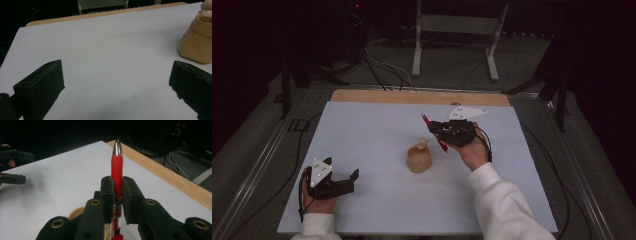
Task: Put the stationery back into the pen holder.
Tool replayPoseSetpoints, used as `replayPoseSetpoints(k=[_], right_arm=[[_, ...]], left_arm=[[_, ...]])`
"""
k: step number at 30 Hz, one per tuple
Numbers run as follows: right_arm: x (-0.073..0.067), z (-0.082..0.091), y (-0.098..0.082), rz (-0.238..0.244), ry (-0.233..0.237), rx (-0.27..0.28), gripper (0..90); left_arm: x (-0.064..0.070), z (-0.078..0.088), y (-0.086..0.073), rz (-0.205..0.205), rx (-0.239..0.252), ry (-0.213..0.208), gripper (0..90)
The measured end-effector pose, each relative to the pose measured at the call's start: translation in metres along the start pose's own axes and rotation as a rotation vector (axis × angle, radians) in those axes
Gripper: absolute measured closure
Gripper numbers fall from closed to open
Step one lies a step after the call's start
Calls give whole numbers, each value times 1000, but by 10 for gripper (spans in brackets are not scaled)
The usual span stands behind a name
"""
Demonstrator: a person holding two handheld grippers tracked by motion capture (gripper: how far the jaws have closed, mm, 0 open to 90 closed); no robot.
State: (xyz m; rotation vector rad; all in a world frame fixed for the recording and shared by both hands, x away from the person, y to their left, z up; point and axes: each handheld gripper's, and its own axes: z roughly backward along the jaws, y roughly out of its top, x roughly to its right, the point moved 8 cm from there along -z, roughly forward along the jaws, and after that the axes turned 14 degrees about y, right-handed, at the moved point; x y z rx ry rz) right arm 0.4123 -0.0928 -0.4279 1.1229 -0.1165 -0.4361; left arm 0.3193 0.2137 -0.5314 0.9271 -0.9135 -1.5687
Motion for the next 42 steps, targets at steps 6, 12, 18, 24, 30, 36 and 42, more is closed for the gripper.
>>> replayPoseSetpoints(k=[6,12,18,24,30,36,42], right_arm=[[-2,-9,3,2,7,1,807],[-5,-18,6,4,21,6,807],[-9,-24,10,8,31,16,806],[-11,-33,11,7,37,18,806],[-11,-41,11,0,40,22,806],[-11,-47,11,-4,42,27,806],[-10,-51,11,-10,40,29,806]], left_arm=[[0,0,0,0,-1,0,3],[0,0,0,0,-1,-1,3],[-1,-1,-1,0,-2,-1,3],[-1,-1,-1,1,-2,-1,3],[0,-2,-1,0,-3,-3,3],[0,-2,-1,-2,-3,-2,3],[0,-2,-1,-2,-2,-3,3]])
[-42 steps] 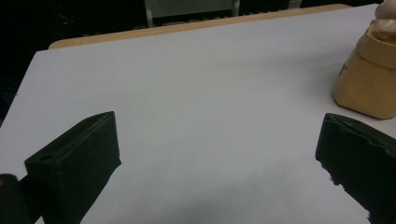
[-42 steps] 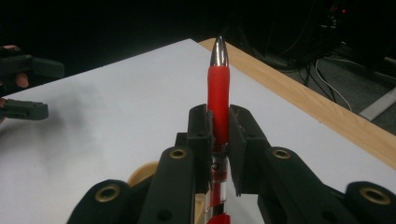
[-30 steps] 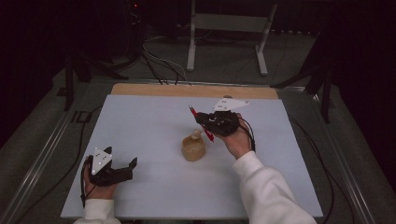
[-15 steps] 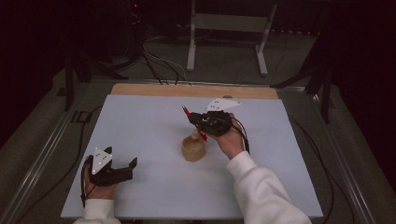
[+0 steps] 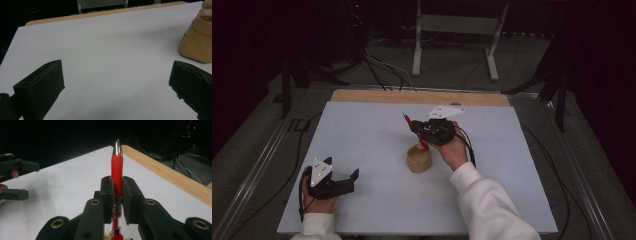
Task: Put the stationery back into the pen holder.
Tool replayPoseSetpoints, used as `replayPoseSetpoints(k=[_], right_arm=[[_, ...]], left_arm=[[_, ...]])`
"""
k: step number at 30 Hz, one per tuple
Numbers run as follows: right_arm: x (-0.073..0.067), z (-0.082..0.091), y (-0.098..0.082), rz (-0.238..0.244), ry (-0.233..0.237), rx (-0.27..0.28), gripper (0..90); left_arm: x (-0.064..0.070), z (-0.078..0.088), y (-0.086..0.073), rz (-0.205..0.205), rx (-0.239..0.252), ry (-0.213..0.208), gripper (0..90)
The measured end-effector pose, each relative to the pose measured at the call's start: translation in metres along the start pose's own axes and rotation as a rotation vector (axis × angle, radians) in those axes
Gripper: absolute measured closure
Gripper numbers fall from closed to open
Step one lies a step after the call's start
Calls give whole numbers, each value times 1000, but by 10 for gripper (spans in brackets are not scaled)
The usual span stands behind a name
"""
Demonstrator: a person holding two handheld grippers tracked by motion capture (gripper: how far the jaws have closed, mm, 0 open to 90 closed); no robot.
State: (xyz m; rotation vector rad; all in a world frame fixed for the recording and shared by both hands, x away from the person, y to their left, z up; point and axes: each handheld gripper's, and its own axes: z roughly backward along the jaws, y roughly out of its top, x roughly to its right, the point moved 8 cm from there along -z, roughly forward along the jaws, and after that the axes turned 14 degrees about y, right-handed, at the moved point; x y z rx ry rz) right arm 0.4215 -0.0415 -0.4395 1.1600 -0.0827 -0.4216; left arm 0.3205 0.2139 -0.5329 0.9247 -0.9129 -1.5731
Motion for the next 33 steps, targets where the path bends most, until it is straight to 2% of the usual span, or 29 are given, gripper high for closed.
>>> replayPoseSetpoints(k=[19,33], right_arm=[[1,-11,-6,-3,4,-8,802],[-2,-18,-18,-8,21,-32,799]], left_arm=[[0,0,0,-1,0,0,3],[0,0,0,-2,-2,0,3]])
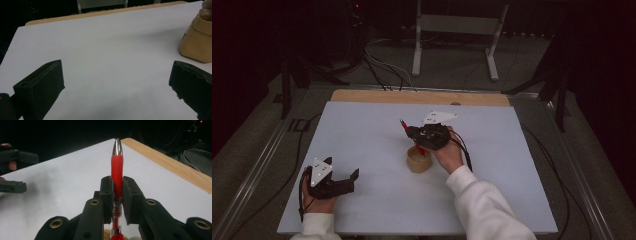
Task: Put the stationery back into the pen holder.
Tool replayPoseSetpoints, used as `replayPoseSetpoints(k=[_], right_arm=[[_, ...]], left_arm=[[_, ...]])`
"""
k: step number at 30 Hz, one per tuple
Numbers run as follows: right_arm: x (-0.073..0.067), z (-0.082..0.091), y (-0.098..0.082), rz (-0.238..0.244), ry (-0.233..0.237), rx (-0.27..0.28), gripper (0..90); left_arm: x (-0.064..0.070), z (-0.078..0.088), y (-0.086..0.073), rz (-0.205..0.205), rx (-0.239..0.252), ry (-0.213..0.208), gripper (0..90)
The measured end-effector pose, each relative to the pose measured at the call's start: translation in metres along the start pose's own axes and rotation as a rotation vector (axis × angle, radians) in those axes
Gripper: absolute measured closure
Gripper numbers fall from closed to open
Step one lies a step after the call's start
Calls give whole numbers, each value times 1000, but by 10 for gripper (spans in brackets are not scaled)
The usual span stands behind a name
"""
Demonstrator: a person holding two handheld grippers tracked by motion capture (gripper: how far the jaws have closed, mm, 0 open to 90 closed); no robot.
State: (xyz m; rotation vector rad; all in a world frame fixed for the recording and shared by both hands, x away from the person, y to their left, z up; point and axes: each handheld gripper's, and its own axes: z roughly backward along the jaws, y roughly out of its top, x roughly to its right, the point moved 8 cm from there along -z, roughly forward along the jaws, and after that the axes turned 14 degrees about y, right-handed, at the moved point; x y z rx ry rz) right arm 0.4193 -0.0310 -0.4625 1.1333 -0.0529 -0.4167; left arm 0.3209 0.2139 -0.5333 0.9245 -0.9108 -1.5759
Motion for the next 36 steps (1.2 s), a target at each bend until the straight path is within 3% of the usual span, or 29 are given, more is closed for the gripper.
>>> replayPoseSetpoints(k=[36], right_arm=[[0,-15,-23,1,4,-78,799]], left_arm=[[0,0,-1,-7,-5,-1,3]])
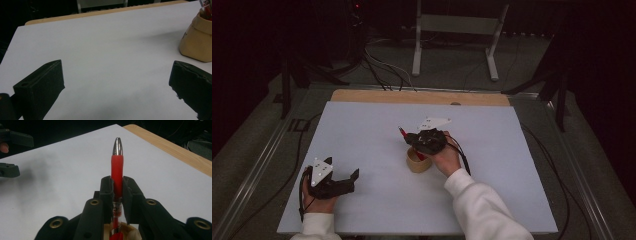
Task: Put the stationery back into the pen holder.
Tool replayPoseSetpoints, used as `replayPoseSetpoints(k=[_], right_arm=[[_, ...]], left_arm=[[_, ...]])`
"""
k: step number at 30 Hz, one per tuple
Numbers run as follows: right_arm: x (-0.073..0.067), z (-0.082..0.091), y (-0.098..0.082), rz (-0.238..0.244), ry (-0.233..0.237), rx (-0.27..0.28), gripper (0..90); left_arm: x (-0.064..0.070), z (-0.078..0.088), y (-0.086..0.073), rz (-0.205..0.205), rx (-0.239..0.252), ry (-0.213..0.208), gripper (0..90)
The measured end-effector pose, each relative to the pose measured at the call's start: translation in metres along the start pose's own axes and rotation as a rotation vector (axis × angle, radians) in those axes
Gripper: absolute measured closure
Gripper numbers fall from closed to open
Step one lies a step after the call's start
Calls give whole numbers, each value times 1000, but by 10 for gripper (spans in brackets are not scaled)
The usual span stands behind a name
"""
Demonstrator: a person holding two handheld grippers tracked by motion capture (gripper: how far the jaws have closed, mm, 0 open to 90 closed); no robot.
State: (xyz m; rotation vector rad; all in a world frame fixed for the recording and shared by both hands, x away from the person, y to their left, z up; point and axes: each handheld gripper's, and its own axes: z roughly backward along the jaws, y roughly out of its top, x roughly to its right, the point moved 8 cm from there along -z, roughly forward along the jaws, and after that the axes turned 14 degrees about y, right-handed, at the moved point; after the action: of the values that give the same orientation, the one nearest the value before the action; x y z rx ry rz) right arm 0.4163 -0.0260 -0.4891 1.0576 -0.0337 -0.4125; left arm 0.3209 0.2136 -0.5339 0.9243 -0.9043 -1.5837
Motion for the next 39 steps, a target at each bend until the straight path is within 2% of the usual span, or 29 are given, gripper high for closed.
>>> replayPoseSetpoints(k=[15,17,22,29,34,39], right_arm=[[1,-2,-7,6,-6,-32,791],[1,-2,-7,6,-7,-33,701],[1,5,-4,3,-17,5,509],[1,12,0,-12,-36,27,273],[3,17,0,-27,-67,24,153],[6,23,-3,-52,-86,7,90]], left_arm=[[0,0,0,1,-2,1,3],[0,0,0,0,-2,1,3],[0,0,0,0,-2,1,3],[0,0,0,0,-3,2,3],[-1,0,0,7,0,4,3],[-2,1,0,10,1,5,3]])
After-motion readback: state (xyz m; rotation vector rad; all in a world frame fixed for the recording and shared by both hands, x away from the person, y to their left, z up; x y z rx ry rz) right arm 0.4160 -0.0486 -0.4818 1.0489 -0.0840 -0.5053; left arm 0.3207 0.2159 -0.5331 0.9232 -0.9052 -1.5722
